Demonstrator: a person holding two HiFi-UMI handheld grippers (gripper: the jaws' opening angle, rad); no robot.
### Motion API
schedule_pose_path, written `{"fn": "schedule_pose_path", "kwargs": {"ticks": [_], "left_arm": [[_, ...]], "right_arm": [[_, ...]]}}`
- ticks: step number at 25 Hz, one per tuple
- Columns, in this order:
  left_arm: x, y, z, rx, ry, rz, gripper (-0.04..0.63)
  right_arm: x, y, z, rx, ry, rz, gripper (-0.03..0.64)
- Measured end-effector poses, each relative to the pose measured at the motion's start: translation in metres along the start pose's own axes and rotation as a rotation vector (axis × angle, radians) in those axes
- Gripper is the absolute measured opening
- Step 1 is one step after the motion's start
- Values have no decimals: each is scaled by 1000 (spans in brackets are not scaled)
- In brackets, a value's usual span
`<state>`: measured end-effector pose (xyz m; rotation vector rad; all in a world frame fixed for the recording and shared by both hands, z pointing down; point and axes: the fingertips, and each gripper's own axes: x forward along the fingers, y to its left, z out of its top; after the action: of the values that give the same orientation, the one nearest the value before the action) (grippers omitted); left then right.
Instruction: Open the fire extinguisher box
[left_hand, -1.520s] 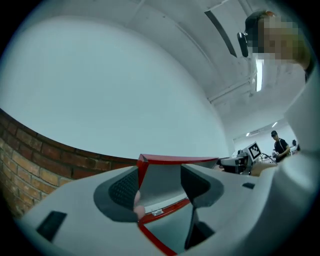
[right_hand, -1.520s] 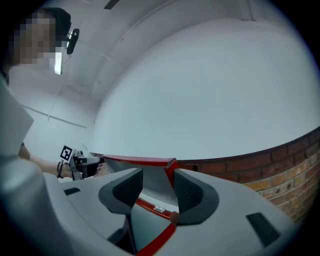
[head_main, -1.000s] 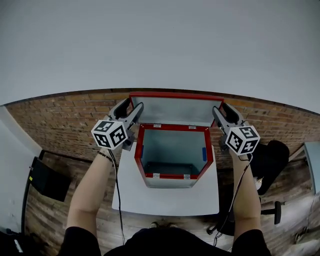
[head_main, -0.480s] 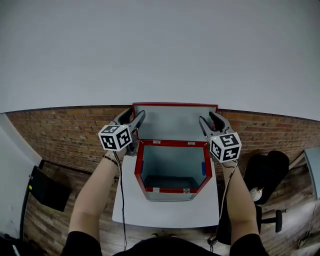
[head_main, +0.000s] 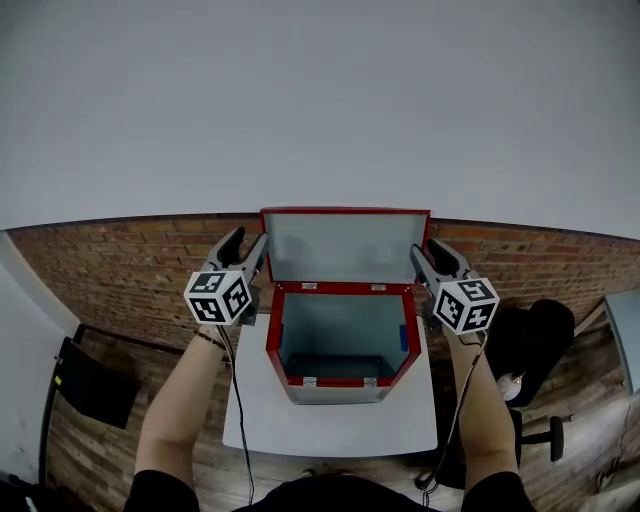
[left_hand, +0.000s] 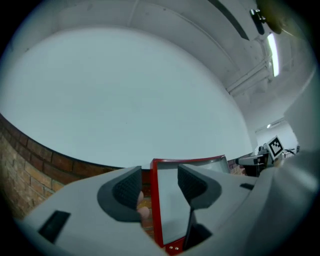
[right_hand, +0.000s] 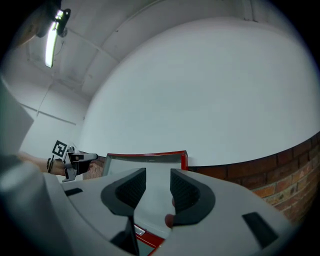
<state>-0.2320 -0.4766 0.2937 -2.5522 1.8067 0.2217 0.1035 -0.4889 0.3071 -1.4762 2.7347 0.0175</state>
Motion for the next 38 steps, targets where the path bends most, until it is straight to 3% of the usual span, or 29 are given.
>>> {"fn": "schedule_pose_path", "kwargs": {"ticks": [5, 9, 20, 38], "left_arm": [[-36, -30, 22, 97, -56, -17, 111], [-55, -61, 23, 113, -65, -76, 53], [-115, -132, -15, 78, -14, -198, 48], [-205, -189, -111, -3, 108, -252, 48]], "right_arm": [[-29, 16, 14, 11, -37, 6, 64], [-48, 37, 23, 1, -59, 26, 26], [-105, 97, 6, 40, -45, 117, 20], [-182, 148, -84, 121, 56, 108, 20]]}}
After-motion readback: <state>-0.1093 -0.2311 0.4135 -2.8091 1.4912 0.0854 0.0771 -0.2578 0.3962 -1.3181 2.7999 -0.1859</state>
